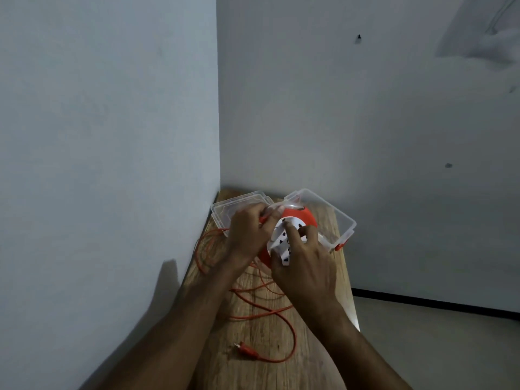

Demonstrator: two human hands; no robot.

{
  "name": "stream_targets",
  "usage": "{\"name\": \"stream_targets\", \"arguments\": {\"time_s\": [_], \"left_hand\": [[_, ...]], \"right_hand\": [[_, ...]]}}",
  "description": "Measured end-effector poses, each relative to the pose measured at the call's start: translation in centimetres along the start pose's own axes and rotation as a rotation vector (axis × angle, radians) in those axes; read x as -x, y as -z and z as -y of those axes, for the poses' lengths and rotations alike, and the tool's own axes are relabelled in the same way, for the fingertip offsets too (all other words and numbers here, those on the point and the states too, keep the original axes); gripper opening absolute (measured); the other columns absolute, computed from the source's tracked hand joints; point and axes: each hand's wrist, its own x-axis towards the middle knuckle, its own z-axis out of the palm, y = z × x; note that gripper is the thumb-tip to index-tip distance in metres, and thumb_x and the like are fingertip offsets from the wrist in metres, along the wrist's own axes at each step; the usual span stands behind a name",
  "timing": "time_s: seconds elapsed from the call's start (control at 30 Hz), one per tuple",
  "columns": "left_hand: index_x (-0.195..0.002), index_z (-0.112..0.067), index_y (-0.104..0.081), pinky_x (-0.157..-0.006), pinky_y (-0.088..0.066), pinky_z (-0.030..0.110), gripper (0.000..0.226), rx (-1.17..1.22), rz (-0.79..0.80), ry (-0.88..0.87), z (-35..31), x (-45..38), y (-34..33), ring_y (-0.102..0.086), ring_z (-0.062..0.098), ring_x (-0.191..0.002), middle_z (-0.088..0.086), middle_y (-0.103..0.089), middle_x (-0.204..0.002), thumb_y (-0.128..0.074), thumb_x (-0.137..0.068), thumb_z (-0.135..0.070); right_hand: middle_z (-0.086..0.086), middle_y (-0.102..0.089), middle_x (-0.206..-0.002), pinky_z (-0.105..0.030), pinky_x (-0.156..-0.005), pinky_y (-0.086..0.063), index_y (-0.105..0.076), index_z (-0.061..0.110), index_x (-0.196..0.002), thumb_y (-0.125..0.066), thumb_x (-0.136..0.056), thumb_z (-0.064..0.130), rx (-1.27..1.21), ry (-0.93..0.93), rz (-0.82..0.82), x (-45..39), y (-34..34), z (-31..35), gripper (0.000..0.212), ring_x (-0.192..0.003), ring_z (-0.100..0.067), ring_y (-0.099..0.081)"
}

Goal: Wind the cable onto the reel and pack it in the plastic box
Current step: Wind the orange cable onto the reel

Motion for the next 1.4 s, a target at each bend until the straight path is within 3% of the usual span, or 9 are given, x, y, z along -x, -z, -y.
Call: {"name": "stream_targets", "arguments": {"time_s": [0.27,0.43,0.67,0.8,0.97,1.07,1.17,1.3,1.4], "left_hand": [[-0.085,-0.014,-0.072,-0.06,-0.041,0.006,0.032,-0.051,0.026,-0.029,0.2,0.5,0.3,-0.058,-0.002,-0.063,-0.01,-0.064,-0.074,-0.063,-0.097,-0.042],[-0.087,-0.013,-0.073,-0.06,-0.057,0.023,0.034,-0.044,-0.038,-0.019,0.9,0.9,1.0,-0.065,0.007,-0.066,-0.003,-0.073,-0.077,-0.062,-0.097,-0.043],[-0.101,-0.015,-0.075,-0.072,-0.062,0.029,0.046,-0.125,-0.115,-0.01,0.6,1.3,1.8,-0.07,0.01,-0.082,-0.002,-0.077,-0.095,-0.054,-0.097,-0.055],[-0.105,-0.015,-0.074,-0.073,-0.058,0.019,0.043,-0.183,-0.122,-0.009,0.8,2.0,1.9,-0.071,0.011,-0.085,-0.001,-0.077,-0.1,-0.057,-0.096,-0.053],[-0.101,-0.015,-0.073,-0.068,-0.055,0.016,0.038,-0.258,-0.086,-0.034,1.6,2.4,2.3,-0.069,0.01,-0.08,-0.001,-0.076,-0.095,-0.059,-0.096,-0.05],[-0.095,-0.014,-0.075,-0.063,-0.042,0.003,0.034,-0.216,-0.113,0.026,2.3,2.5,3.1,-0.064,0.004,-0.069,-0.002,-0.076,-0.086,-0.061,-0.097,-0.045],[-0.09,-0.016,-0.075,-0.06,-0.051,0.01,0.03,-0.133,-0.132,0.106,2.8,2.5,3.7,-0.065,0.003,-0.064,-0.002,-0.076,-0.082,-0.064,-0.096,-0.044],[-0.087,-0.024,-0.072,-0.063,-0.06,0.022,0.032,-0.06,-0.085,0.195,2.8,2.3,4.2,-0.07,0.007,-0.069,-0.008,-0.076,-0.083,-0.06,-0.094,-0.053],[-0.086,-0.029,-0.07,-0.067,-0.057,0.017,0.028,-0.04,-0.072,0.202,2.5,2.3,4.2,-0.07,0.006,-0.071,-0.013,-0.072,-0.08,-0.059,-0.095,-0.053]], "right_hand": [[-0.012,-0.053,-0.129,-0.018,-0.061,-0.042,-0.062,0.024,-0.118,-0.081,-0.067,0.053,-0.015,0.008,0.04,-1.3,-1.1,-0.5,0.062,-0.092,-0.024,-0.066],[-0.006,-0.053,-0.132,-0.037,-0.082,-0.062,-0.066,0.03,-0.125,-0.087,-0.066,0.049,-0.313,-0.113,0.048,-1.1,-2.3,-0.2,0.065,-0.109,-0.026,-0.064],[-0.002,-0.071,-0.119,-0.03,-0.082,-0.061,-0.07,0.023,-0.125,-0.093,-0.062,0.043,-0.788,-0.592,-0.033,-1.3,-3.8,2.1,0.07,-0.097,-0.013,-0.068],[-0.009,-0.068,-0.124,-0.042,-0.079,-0.063,-0.069,0.016,-0.125,-0.095,-0.063,0.026,-1.111,-1.028,0.082,-1.9,-3.7,3.4,0.068,-0.099,-0.022,-0.067],[-0.014,-0.067,-0.113,-0.034,-0.062,-0.057,-0.059,0.007,-0.117,-0.091,-0.07,0.022,-1.439,-1.375,0.266,-2.7,-3.4,4.0,0.059,-0.098,-0.03,-0.066],[-0.018,-0.073,-0.098,-0.022,-0.036,-0.039,-0.065,0.002,-0.112,-0.081,-0.084,0.019,-1.36,-1.18,0.411,-2.4,-2.0,3.3,0.037,-0.076,-0.027,-0.073],[-0.001,-0.075,-0.085,-0.019,-0.05,-0.05,-0.074,0.013,-0.106,-0.075,-0.09,0.025,-0.834,-0.611,0.18,-0.5,-0.6,2.0,0.02,-0.068,-0.01,-0.071],[0.004,-0.073,-0.102,-0.026,-0.074,-0.06,-0.07,0.019,-0.12,-0.08,-0.084,0.032,-0.397,-0.054,-0.012,1.0,-0.3,1.6,0.04,-0.083,-0.006,-0.068],[-0.008,-0.07,-0.12,-0.025,-0.068,-0.055,-0.066,0.016,-0.129,-0.085,-0.076,0.037,-0.134,0.15,0.0,0.9,-1.1,2.1,0.059,-0.087,-0.022,-0.072]]}}
